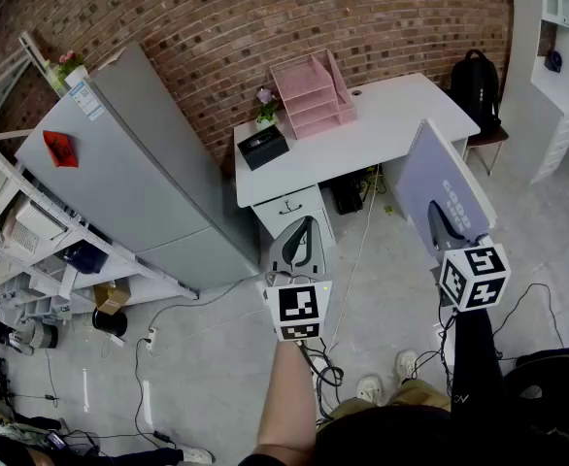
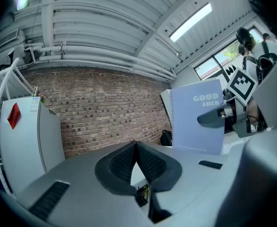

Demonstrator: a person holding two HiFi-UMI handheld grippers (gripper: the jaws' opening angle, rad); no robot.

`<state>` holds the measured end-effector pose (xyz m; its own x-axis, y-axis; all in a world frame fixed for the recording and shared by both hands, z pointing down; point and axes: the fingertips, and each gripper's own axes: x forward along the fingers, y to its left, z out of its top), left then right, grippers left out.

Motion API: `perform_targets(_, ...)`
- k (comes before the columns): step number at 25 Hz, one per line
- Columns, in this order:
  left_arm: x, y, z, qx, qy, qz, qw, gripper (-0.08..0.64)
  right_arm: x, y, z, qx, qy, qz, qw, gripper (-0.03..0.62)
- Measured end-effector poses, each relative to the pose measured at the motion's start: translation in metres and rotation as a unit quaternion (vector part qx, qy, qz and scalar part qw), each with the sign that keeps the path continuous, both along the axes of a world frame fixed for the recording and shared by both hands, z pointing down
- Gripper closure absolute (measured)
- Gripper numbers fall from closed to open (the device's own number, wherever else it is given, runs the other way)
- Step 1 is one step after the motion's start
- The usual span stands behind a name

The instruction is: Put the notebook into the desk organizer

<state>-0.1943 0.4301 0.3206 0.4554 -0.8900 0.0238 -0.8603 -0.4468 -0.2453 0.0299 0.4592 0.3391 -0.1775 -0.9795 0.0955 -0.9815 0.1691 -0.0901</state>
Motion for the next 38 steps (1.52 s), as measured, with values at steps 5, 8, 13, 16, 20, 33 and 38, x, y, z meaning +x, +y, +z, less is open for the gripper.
perform_targets(5, -0.013, 0.009, 0.005, 0.004, -0.002, 0.007, 1.0, 0.552, -0.015, 0.009, 0.004, -0.002, -0.001, 0.005, 1.0, 0.558)
perform_targets(8, -0.018, 0.01, 0.003, 0.002, 0.002, 0.009, 1.0, 0.551, -0.021, 0.012, 0.003, -0.004, 0.003, 0.006, 1.0, 0.558)
perform_targets(13, -0.023, 0.007, 0.002, 0.003, 0.003, 0.01, 0.9999, 0.551, -0.028, 0.01, 0.004, -0.008, 0.003, 0.005, 1.0, 0.56)
perform_targets(16, -0.025, 0.003, 0.004, 0.003, 0.004, 0.01, 0.9999, 0.551, -0.029, 0.007, 0.006, -0.007, -0.004, 0.004, 1.0, 0.558)
perform_targets(20, -0.02, -0.008, 0.003, 0.002, 0.003, 0.013, 0.9999, 0.551, -0.024, -0.003, 0.004, -0.006, -0.005, 0.007, 1.0, 0.558)
perform_targets(33, 0.011, -0.088, 0.002, -0.004, 0.014, 0.01, 0.9998, 0.552, 0.009, -0.089, 0.008, -0.001, -0.021, -0.003, 1.0, 0.56)
perform_targets(38, 0.024, -0.135, 0.003, -0.005, 0.013, -0.001, 0.9999, 0.551, 0.023, -0.142, 0.011, -0.002, -0.027, -0.011, 1.0, 0.56)
